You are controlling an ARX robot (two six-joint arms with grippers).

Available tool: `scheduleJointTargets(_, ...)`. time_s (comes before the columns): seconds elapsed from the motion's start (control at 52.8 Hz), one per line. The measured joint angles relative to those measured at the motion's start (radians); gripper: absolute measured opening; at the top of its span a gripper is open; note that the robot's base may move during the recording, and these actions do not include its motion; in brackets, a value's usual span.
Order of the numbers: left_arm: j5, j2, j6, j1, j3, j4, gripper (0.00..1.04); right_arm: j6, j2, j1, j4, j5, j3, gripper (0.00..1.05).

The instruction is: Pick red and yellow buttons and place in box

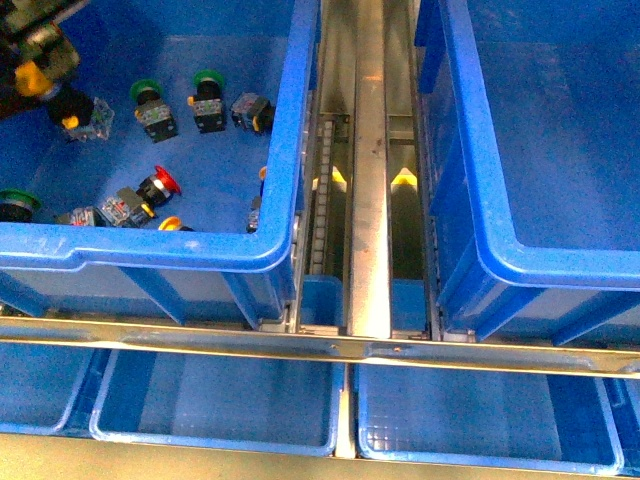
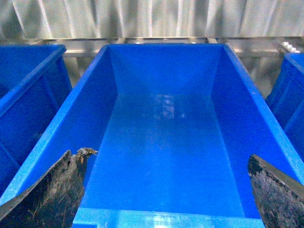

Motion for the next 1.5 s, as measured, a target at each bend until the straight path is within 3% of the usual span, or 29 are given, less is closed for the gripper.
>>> scheduleJointTargets(0.227, 0.115, -0.127, -0.164, -0.014, -0.112, -0.001, 0.34, 0.000, 0.000, 0.000, 0.000, 0.000, 0.000, 0.98)
scheduleJointTargets(0.587, 0.239, -0.223, -0.338, -0.204, -0.129, 0.003, 0.34, 0.000, 0.000, 0.000, 0.000, 0.000, 0.000, 0.98)
scheduleJointTargets(1.495, 0.255, -0.067, -0.507, -0.496, 0.205, -0.038, 0.34, 0.000, 0.000, 0.000, 0.000, 0.000, 0.000, 0.98)
